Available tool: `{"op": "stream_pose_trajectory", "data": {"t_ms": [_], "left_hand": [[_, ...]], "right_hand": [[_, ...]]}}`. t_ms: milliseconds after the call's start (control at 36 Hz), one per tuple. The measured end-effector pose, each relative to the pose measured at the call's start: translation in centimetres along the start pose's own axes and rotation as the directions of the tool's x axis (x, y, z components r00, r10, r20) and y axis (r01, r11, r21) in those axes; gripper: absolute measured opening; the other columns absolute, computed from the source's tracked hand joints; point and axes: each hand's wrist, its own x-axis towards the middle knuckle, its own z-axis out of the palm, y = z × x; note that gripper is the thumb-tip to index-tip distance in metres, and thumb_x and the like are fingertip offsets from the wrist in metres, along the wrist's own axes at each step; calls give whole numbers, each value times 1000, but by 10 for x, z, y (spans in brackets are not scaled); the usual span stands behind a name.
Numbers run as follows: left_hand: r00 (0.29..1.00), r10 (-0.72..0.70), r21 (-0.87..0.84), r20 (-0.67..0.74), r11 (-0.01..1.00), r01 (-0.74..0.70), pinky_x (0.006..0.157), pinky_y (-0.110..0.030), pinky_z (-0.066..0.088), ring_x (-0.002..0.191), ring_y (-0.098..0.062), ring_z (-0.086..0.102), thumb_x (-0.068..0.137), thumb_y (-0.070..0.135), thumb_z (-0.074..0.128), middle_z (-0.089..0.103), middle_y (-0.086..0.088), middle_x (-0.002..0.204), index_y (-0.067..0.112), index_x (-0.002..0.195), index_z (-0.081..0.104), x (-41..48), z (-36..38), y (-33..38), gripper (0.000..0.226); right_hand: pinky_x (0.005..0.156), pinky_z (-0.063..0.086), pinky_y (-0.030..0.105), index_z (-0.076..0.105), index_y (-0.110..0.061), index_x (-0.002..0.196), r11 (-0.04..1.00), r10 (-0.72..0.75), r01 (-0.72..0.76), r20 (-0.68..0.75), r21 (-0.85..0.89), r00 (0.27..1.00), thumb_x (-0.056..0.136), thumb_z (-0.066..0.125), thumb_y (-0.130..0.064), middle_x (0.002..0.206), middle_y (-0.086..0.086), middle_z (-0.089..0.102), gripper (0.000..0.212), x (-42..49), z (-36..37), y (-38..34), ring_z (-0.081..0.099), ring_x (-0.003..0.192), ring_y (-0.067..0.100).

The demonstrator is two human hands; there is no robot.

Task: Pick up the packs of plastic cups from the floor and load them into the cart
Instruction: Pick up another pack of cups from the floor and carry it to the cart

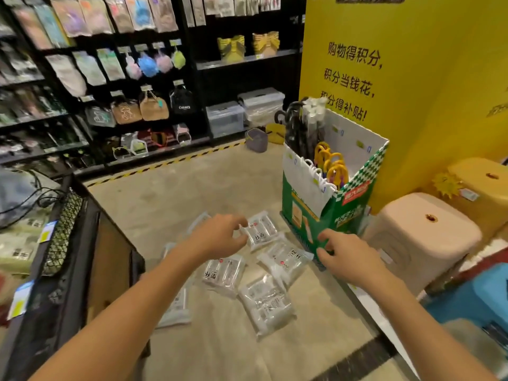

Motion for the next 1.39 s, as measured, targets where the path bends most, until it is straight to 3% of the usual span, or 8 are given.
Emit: {"op": "stream_pose_trajectory", "data": {"t_ms": [306, 472, 750, 917, 1083, 1167, 1278, 1389], "left_hand": [[983, 87, 30, 164, 995, -93, 100, -40, 46, 118, -19, 58, 94, 38, 54, 60, 0, 132, 24, 136, 53, 112, 40, -15, 45], [943, 192, 42, 270, 977, -211, 103, -38, 42, 126, -20, 51, 94, 39, 53, 56, -1, 138, 25, 141, 46, 190, 73, -51, 49], [810, 364, -33, 461, 918, -394, 100, -39, 41, 126, -24, 48, 95, 37, 55, 43, -4, 148, 31, 150, 32, 331, 161, -139, 60], [746, 397, -134, 534, 911, -390, 81, -29, 40, 87, -23, 56, 95, 34, 55, 44, -6, 140, 33, 154, 24, 381, 248, -186, 67], [713, 371, -203, 595, 928, -313, 99, -46, 46, 123, -29, 50, 93, 34, 56, 35, -9, 147, 42, 153, 18, 408, 366, -237, 71], [704, 354, -205, 616, 935, -290, 106, -43, 39, 138, -29, 36, 95, 33, 55, 29, -11, 152, 42, 154, 15, 412, 429, -259, 72], [693, 336, -210, 637, 942, -263, 110, -47, 36, 145, -26, 26, 96, 37, 53, 20, -10, 159, 49, 153, 6, 419, 518, -289, 74], [690, 317, -207, 651, 948, -241, 113, -50, 33, 149, -24, 15, 97, 41, 50, 15, -9, 161, 55, 150, 2, 426, 604, -316, 73]], "right_hand": [[68, 52, 38, 49, -29, 133, 981, 145, -153, 75, 119, 987, 98, 44, -43, 101, -3, 68, 38, 71, 44, 35, 63, 91, 22], [77, 54, 41, 42, -33, 139, 933, 270, -284, 92, 222, 958, 96, 47, -46, 94, -3, 68, 45, 117, 85, 35, 63, 89, 20], [86, 48, 36, 29, -41, 149, 613, 618, -603, 165, 511, 769, 97, 52, -45, 123, 3, 60, 57, 182, 219, 8, 60, 106, 20], [92, 50, 39, 21, -50, 150, 419, 710, -684, 254, 597, 657, 96, 53, -49, 128, 3, 57, 63, 213, 318, -2, 59, 111, 21], [100, 48, 40, 15, -52, 152, 236, 729, -728, 379, 643, 571, 98, 53, -43, 132, 3, 52, 66, 242, 434, 14, 57, 118, 23], [102, 47, 39, 17, -53, 152, 170, 741, -739, 409, 652, 532, 97, 54, -43, 128, -3, 49, 67, 252, 498, 26, 57, 116, 21], [93, 48, 32, 14, -52, 152, 168, 745, -764, 428, 623, 512, 99, 52, -42, 119, -6, 46, 67, 264, 581, 54, 55, 94, 10], [95, 49, 33, 10, -50, 154, 205, 722, -771, 440, 603, 535, 99, 53, -40, 134, 2, 49, 71, 272, 666, 84, 57, 102, 15]]}}
